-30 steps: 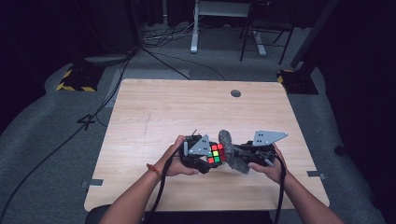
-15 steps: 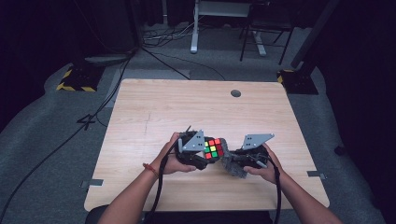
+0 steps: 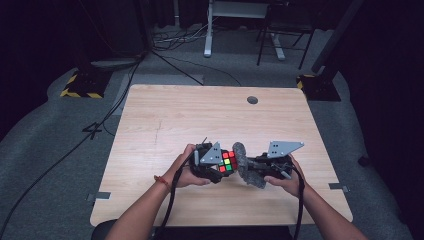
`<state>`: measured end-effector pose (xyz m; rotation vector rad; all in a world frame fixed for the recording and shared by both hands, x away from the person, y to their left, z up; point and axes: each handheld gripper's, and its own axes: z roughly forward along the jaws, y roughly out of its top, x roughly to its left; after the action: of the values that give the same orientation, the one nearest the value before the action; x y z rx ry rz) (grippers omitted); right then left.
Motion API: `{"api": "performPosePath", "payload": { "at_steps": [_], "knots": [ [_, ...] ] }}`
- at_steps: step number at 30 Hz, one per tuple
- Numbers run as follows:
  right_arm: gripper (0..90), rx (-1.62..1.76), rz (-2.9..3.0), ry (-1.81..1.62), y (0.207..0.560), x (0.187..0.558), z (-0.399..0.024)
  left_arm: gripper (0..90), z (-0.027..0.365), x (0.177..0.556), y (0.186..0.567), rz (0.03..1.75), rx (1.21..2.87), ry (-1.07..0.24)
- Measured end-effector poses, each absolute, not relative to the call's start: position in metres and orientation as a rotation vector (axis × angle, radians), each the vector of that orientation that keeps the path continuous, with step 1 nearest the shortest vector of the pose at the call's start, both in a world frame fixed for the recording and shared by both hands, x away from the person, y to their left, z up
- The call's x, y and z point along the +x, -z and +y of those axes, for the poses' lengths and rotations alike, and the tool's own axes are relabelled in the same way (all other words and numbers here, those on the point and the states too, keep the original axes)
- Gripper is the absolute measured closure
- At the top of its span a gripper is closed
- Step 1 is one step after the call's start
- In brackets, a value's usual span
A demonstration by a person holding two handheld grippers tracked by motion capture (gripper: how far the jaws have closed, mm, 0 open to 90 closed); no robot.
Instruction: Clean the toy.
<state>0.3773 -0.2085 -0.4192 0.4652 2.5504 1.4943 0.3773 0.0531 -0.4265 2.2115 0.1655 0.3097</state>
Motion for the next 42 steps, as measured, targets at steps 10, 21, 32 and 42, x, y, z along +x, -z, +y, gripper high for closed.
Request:
{"api": "performPosePath", "payload": {
  "at_steps": [10, 21, 32, 42],
  "knots": [
    [79.2, 0.483, 2.558, -1.433, 0.422, 0.381, -0.211, 33.6, 0.044, 0.377, 0.437, 0.153, 2.244, -0.278],
    [79.1, 0.500, 2.598, -1.364, 0.430, 0.385, -0.209, 33.5, 0.044, 0.384, 0.448, 0.189, 2.265, -0.256],
    [79.0, 0.531, 2.621, -1.265, 0.440, 0.393, -0.211, 33.4, 0.039, 0.387, 0.463, 0.209, 2.291, -0.239],
    [78.9, 0.538, 2.646, -1.186, 0.446, 0.398, -0.214, 33.4, 0.036, 0.387, 0.470, 0.197, 2.319, -0.210]
  ]
}}
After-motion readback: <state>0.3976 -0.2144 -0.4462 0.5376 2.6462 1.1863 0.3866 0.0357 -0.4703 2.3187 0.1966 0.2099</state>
